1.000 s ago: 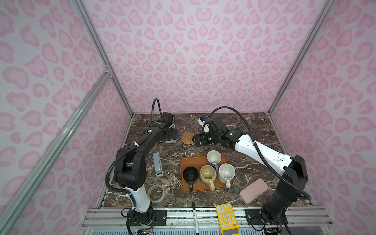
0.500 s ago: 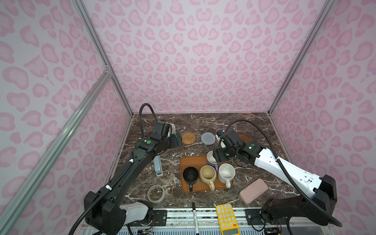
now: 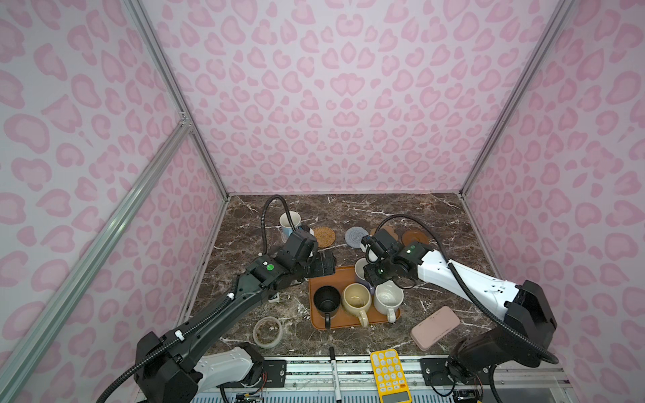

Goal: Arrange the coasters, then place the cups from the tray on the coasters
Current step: 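Open and withdraw the left gripper while the right gripper reaches the lavender mug, then grasp the lavender mug on the tray with the right gripper and lift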

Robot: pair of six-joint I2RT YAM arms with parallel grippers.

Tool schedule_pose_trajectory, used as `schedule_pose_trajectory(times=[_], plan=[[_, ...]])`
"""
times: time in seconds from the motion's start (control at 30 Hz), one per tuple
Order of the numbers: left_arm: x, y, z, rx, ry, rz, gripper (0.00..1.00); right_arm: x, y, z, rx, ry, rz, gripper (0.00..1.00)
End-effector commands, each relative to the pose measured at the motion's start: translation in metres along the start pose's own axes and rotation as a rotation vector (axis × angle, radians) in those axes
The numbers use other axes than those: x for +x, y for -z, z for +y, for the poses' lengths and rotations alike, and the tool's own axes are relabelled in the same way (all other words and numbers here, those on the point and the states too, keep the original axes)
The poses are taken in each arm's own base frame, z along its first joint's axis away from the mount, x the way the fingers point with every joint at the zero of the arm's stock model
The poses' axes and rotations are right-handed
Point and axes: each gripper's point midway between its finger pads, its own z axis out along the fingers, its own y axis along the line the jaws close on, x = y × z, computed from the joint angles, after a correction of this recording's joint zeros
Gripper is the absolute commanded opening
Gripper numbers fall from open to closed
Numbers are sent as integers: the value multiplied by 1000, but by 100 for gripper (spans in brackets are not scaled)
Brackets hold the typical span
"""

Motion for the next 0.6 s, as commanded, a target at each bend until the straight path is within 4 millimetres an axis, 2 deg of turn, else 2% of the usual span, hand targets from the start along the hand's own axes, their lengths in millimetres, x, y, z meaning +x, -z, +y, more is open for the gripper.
schedule_pose_trajectory(times=[0.0,0.2,0.4,0.57], plan=[[-8,-1,-1,-7,46,-67,97,8,-6,3,-13,7,47,46],[0,-5,-8,-10,33,-67,97,19,-14,-8,51,-8,101,40],[5,-7,-19,8,20,-47,96,25,-21,-9,50,-23,114,37],[4,-5,-25,25,19,-55,96,16,-10,-8,59,-21,70,36]])
